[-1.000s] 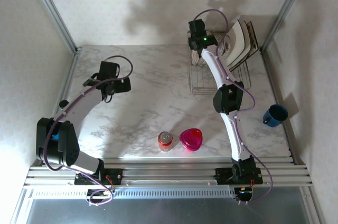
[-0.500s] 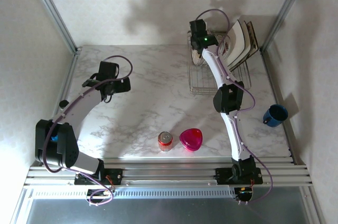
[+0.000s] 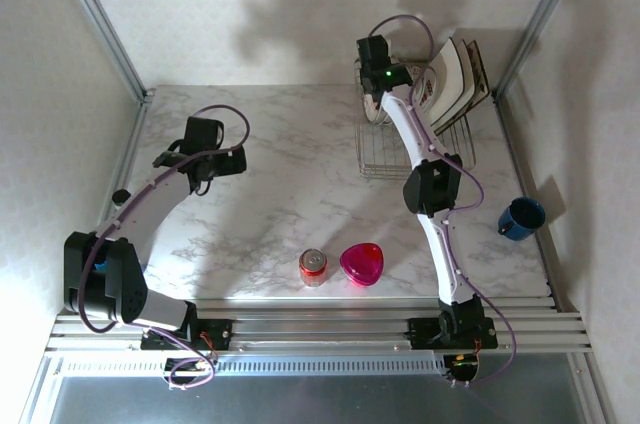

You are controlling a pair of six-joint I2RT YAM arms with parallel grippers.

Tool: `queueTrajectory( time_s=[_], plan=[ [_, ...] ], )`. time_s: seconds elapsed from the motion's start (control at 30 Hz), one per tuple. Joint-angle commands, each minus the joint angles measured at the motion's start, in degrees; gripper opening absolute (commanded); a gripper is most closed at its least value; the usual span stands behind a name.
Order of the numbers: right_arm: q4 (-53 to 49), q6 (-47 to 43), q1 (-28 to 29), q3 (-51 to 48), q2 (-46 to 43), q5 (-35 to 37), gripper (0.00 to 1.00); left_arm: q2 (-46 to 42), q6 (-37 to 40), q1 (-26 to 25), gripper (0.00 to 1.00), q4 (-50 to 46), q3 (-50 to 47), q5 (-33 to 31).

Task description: Unload the plates from the dish rack

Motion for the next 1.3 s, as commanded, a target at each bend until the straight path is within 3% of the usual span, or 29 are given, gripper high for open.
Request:
queueTrajectory(
  time_s=[0.0,0.37,0.6,0.7,0.87,1.0,1.1,1.27],
  plan=[
    [0.97,-1.68,1.49,1.99,-7.71,0.58,0.0,-1.32,0.51,0.0,1.0,-0.23,-0.89,0.15],
    [-1.23,-3.67,2.94,-2.94,-18.57,2.21,0.0,-1.17,0.5,0.06,1.0,0.7,-0.71,-0.03],
    [-2.74,-0.31,2.92,-7.96,-22.89,-3.49,0.0,-0.23,0.13,0.03,1.0,2.42,-0.8,0.39],
    [-0.4,6.47,0.38,-15.52,-27.79,-18.04,0.0,0.06,-0.25,0.14,1.0,3.83,-0.39,0.57],
    [19.28,19.0,-6.76,-42.33,-39.35,-46.18,0.0,1.79,-0.08,0.12,1.0,4.77,3.17,1.98],
    [34.14,29.54,-10.8,-55.48,-41.56,-62.28,0.0,3.97,0.76,0.26,1.0,4.77,6.59,3.25],
    [46.37,37.0,-11.63,-64.32,-41.9,-69.56,0.0,6.09,1.11,0.29,1.0,5.11,9.12,4.93],
    [59.29,43.91,-11.66,-72.99,-40.95,-73.07,0.0,8.61,1.29,0.57,1.0,5.7,12.64,8.38]
  ],
)
